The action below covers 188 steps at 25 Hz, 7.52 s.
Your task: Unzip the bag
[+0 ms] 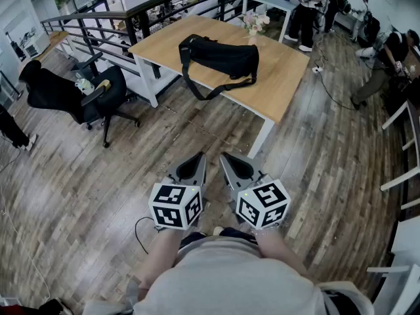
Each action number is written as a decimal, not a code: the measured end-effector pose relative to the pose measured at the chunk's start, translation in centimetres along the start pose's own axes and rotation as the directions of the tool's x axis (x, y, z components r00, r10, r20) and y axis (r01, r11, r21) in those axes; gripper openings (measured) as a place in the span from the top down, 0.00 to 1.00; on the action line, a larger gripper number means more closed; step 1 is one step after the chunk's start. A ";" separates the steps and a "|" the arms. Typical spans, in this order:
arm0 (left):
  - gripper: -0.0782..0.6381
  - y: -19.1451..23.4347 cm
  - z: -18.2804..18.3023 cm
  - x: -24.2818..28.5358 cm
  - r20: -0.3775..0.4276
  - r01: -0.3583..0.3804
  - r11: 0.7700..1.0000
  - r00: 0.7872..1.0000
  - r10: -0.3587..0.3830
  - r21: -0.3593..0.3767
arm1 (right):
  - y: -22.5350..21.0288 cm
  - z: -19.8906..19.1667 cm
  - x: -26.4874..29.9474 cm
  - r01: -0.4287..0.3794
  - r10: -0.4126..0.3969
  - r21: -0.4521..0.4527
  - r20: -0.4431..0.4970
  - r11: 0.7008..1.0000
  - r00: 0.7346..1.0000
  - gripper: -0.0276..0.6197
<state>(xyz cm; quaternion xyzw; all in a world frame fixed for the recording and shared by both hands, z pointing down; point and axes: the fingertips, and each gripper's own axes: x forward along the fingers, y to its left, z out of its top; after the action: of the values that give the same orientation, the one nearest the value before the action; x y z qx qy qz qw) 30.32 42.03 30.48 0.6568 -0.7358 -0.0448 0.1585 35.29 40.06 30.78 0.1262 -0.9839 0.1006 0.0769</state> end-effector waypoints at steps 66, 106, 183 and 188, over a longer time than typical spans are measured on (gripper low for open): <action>0.76 21.1 5.3 17.3 -0.037 -0.011 0.993 0.999 0.006 -0.115 | -10.7 1.9 25.2 -0.013 0.019 0.044 -0.123 0.999 0.992 0.75; 0.76 41.6 12.3 37.4 -0.046 -0.075 0.980 0.997 0.068 -0.185 | -22.3 7.3 53.5 -0.108 0.113 0.042 -0.171 0.993 0.979 0.77; 0.79 47.2 10.6 65.3 -0.474 0.697 0.682 0.533 -0.700 -0.223 | -43.6 8.3 65.6 0.683 -0.629 0.162 -0.283 0.713 0.724 0.74; 0.82 46.8 10.6 64.9 -0.479 0.717 0.667 0.521 -0.707 -0.203 | -43.7 8.1 66.3 0.693 -0.631 0.128 -0.323 0.709 0.705 0.72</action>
<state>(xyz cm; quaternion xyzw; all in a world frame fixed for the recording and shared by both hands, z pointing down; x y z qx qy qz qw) -22.98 -16.89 44.56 0.8867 -0.3313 0.0806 0.3122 -17.65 -18.55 42.47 0.4677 -0.8330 0.1993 0.2185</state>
